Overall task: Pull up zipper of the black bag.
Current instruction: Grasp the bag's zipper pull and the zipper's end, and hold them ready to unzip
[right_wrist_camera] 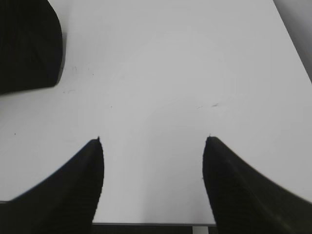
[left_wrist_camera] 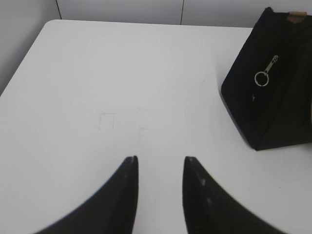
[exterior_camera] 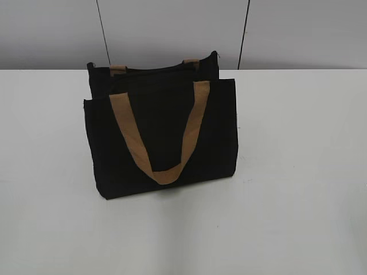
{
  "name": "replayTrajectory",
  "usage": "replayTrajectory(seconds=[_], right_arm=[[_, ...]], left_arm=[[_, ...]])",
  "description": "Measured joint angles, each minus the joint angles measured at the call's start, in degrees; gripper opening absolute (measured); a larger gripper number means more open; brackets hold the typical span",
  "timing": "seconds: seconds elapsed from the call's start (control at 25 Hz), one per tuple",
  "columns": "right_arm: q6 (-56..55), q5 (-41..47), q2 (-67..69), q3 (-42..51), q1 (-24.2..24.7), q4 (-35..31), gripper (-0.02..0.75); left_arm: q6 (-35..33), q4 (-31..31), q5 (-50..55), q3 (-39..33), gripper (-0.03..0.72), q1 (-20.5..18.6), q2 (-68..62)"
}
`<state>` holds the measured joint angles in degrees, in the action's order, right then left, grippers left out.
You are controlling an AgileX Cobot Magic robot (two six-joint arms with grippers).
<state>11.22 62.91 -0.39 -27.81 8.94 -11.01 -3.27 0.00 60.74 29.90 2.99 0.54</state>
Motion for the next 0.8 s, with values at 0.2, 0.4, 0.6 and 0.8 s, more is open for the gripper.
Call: replayTrajectory(seconds=[0.2, 0.4, 0.6, 0.8], right_arm=[[0.0, 0.0, 0.0, 0.0, 0.0, 0.0, 0.494], [0.0, 0.0, 0.0, 0.0, 0.0, 0.0, 0.494], [0.0, 0.0, 0.0, 0.0, 0.0, 0.0, 0.494], [0.0, 0.0, 0.0, 0.0, 0.0, 0.0, 0.494]], left_arm=[[0.0, 0.0, 0.0, 0.0, 0.239, 0.0, 0.0], [0.0, 0.0, 0.0, 0.0, 0.239, 0.0, 0.0], [0.0, 0.0, 0.0, 0.0, 0.239, 0.0, 0.0], [0.0, 0.0, 0.0, 0.0, 0.239, 0.0, 0.0]])
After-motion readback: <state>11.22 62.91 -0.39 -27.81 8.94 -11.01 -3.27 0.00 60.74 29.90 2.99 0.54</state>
